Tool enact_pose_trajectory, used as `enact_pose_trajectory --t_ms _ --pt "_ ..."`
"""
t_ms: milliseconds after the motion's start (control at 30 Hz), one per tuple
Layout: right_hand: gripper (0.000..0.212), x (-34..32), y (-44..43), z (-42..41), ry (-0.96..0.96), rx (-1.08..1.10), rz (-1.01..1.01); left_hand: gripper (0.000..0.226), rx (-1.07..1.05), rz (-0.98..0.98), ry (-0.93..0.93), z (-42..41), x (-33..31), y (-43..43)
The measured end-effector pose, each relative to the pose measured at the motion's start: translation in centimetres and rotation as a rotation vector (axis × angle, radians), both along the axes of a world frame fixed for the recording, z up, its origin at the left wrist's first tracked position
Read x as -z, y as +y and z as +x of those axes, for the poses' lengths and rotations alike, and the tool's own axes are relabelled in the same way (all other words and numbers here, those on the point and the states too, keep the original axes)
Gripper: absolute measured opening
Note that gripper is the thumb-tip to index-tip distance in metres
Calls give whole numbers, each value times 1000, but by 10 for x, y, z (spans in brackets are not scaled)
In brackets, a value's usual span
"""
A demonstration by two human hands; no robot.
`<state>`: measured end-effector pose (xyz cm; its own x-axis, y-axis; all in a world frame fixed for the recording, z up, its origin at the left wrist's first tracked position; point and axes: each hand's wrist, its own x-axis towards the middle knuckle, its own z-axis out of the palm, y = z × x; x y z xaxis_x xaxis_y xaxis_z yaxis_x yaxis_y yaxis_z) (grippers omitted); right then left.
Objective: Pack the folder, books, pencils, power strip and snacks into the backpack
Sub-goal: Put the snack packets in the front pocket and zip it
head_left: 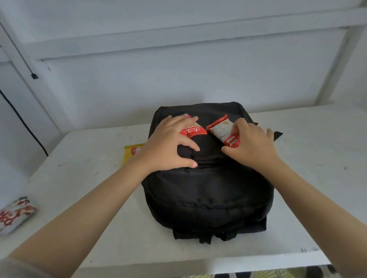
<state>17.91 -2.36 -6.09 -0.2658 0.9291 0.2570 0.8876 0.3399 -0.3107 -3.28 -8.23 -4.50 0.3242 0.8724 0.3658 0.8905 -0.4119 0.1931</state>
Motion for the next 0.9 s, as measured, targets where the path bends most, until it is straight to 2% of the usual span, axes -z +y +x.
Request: enact_pose_trajectory --t_ms 67,167,333,400,467,533,633,800,900 --pt "43 2 0 4 67 -18 33 25 -5 -1 64 2 3 1" --pt "41 4 -2 10 203 -19 102 10 10 37 50 9 5 3" --pt "37 -13 -19 20 578 -41 83 4 -40 95 -282 12 -3 8" --pt "37 -20 -32 22 731 -88 80 6 -35 126 -350 13 -8 10" --pt "33 -26 -49 22 805 -174 132 6 -36 170 -378 16 -12 13" --pt "27 -26 -67 21 746 -264 252 7 -57 195 -414 18 -17 15" --pt "31 -14 -86 16 424 -292 376 5 -68 225 -457 17 -24 18" --pt "35 8 -92 1 40 -186 380 3 -65 252 -443 18 -33 18" --pt "31 16 -85 -8 -88 -64 353 4 -62 270 -431 18 -33 18"
